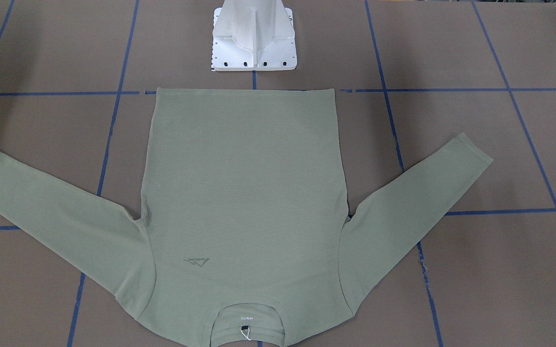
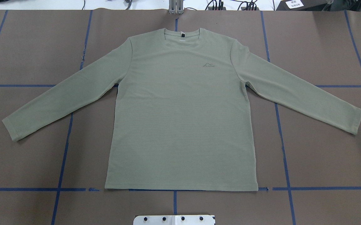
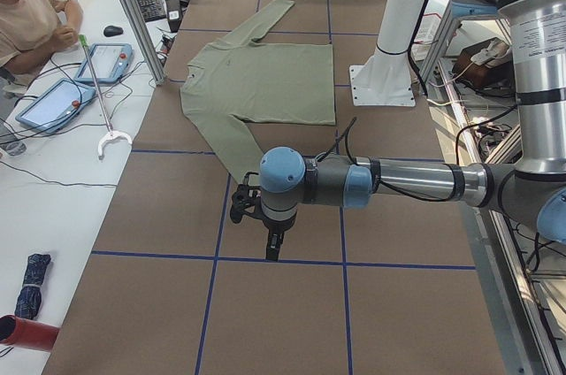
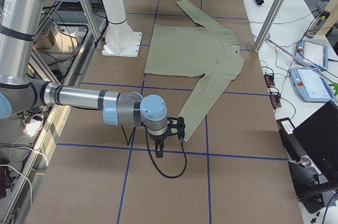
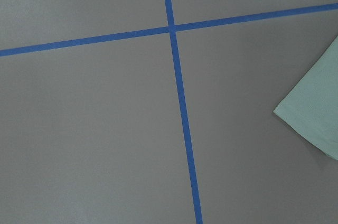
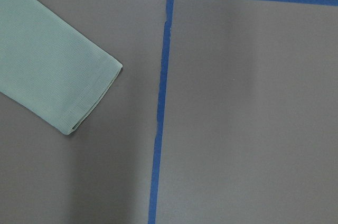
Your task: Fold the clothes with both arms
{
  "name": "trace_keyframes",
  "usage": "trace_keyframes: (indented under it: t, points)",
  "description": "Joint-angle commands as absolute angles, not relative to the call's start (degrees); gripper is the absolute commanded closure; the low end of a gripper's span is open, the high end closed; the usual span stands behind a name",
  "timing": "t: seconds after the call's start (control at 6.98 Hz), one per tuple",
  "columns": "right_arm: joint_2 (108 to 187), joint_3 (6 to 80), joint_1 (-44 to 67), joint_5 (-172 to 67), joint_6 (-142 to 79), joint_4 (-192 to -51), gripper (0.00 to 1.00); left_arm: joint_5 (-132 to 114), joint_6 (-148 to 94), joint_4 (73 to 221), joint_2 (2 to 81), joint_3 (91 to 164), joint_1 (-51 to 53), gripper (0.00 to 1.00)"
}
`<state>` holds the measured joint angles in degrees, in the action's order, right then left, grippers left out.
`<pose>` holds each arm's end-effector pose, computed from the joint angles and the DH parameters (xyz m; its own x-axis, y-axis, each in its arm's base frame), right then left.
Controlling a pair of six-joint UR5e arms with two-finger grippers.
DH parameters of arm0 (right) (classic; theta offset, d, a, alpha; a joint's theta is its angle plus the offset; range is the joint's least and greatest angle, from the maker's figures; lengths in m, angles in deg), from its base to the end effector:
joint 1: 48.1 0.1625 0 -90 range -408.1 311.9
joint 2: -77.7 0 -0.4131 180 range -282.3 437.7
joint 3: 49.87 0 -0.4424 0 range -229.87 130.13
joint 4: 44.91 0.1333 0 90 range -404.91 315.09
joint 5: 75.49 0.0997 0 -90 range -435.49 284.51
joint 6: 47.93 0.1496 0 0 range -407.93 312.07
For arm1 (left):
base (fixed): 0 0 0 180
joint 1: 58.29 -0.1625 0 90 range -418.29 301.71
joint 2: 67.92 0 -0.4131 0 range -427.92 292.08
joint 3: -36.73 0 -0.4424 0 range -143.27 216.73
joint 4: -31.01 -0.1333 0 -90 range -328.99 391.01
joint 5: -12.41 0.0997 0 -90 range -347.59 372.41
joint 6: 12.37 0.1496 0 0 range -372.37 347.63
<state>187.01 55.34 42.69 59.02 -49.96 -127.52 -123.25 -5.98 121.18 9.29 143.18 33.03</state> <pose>0.0341 -0.4099 0.6848 0.7137 -0.0657 0.6974 0.0115 0.9966 0.0821 -0.0368 -0.4558 0.6348 0.6980 0.1425 -0.7017 -0.0550 0.9878 0.1458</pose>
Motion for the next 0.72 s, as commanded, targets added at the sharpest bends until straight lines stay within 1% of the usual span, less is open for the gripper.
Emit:
trace_keyframes:
  t: [0.0, 0.29, 0.57]
  points:
    - [186.9, 55.3, 42.7, 59.0, -49.9, -127.5, 0.0, -123.1, -5.8, 121.9, 9.4, 143.5, 33.0, 0.0]
    - [185.8, 55.9, 42.7, 58.5, -50.0, -127.3, 0.0, -123.2, -5.9, 128.3, 9.3, 143.5, 33.0, 0.0]
    - [181.9, 59.2, 42.7, 58.5, -49.3, -127.3, 0.0, -122.5, -5.9, 140.3, 9.2, 142.8, 33.1, 0.0]
